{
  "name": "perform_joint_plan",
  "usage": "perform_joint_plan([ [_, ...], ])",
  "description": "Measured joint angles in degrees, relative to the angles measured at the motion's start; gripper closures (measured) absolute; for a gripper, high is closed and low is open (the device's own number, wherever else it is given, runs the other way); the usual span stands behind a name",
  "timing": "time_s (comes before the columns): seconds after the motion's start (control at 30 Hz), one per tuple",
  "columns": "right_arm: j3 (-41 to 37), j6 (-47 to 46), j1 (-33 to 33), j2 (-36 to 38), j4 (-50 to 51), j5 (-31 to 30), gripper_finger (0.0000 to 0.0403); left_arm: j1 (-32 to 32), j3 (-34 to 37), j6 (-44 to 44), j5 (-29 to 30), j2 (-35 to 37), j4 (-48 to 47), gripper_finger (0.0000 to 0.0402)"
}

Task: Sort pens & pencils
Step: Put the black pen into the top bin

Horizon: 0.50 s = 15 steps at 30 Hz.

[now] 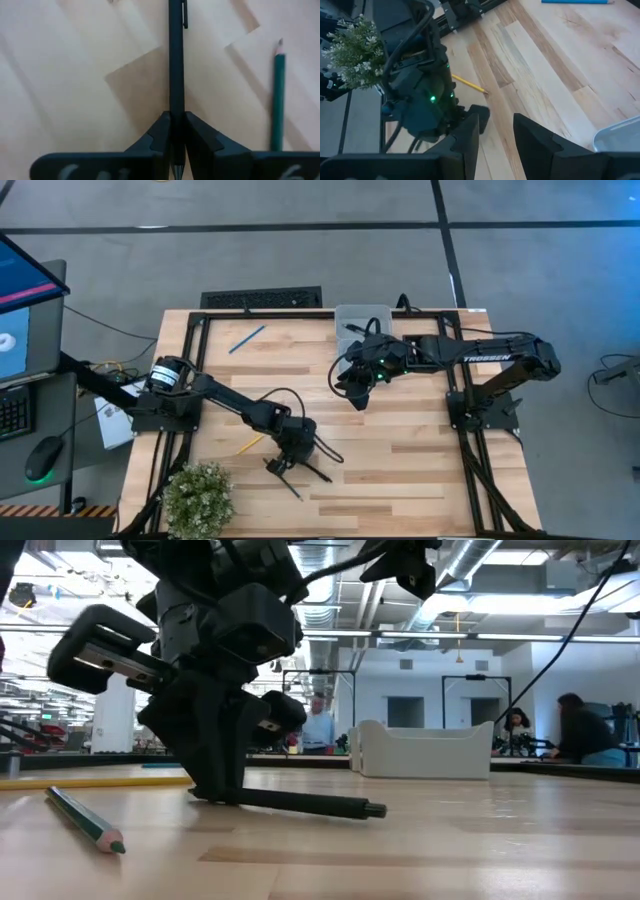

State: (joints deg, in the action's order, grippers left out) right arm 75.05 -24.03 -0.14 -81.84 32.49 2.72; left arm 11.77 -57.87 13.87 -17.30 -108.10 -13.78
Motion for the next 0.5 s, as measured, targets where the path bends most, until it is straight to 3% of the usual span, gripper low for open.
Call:
perform_joint_plan([
  [0.2,0.09,0.0,-0.49,1.21,0.47,-0.27,0.0259,-2.24,0.2,1.31,6.77,2.79,-3.43,0.0377],
  [0.33,0.09,0.0,-2.34,3.95,1.55,-4.34,0.0259,-4.37,0.22,1.28,10.68,4.76,-5.89,0.0373],
  [0.5,0.09,0.0,-5.33,7.49,2.32,-6.43,0.0259,-7.54,0.2,1.19,11.39,7.26,-5.06,0.0371],
])
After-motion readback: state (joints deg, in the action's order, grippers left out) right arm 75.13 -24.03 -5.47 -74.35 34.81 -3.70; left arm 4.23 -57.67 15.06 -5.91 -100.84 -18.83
